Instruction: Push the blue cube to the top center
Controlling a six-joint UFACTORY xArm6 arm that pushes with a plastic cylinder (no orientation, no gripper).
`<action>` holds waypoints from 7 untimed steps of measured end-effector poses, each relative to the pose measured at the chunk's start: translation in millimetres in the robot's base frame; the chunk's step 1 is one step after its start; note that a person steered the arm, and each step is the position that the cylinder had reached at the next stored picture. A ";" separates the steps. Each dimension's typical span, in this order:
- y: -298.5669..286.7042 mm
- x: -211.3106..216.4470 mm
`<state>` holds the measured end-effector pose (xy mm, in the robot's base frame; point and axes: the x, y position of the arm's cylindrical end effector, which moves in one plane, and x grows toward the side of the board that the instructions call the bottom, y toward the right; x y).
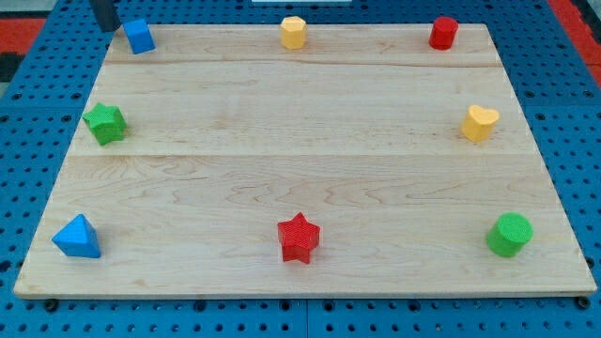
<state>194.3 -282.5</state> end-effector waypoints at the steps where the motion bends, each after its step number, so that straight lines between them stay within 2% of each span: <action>1: 34.1 22.8; 2: 55.4 37.0; 4: 58.5 66.1; 6: 118.5 50.1; 7: 121.6 63.9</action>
<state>258.2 -160.9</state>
